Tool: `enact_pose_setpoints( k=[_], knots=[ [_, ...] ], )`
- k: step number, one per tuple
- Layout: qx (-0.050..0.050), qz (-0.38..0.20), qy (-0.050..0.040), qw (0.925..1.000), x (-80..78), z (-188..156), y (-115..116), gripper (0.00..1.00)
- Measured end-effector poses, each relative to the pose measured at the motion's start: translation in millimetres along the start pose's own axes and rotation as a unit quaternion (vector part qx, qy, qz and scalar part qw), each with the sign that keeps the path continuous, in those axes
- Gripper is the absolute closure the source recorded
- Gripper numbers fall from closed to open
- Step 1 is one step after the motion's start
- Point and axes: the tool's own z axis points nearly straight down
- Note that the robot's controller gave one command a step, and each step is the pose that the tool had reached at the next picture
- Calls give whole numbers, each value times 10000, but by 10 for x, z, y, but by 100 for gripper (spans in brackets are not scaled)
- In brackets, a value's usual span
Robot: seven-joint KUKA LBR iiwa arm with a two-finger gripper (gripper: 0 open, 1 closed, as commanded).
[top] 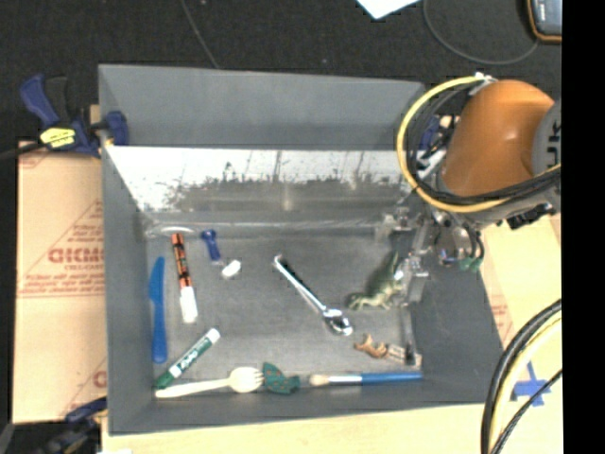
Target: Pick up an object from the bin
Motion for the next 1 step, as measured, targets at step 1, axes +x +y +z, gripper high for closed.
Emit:
enact_pose_setpoints(
  k=[1],
  knots=[
    [6,-18,-40,10000,-17,-44,2,0]
  ],
)
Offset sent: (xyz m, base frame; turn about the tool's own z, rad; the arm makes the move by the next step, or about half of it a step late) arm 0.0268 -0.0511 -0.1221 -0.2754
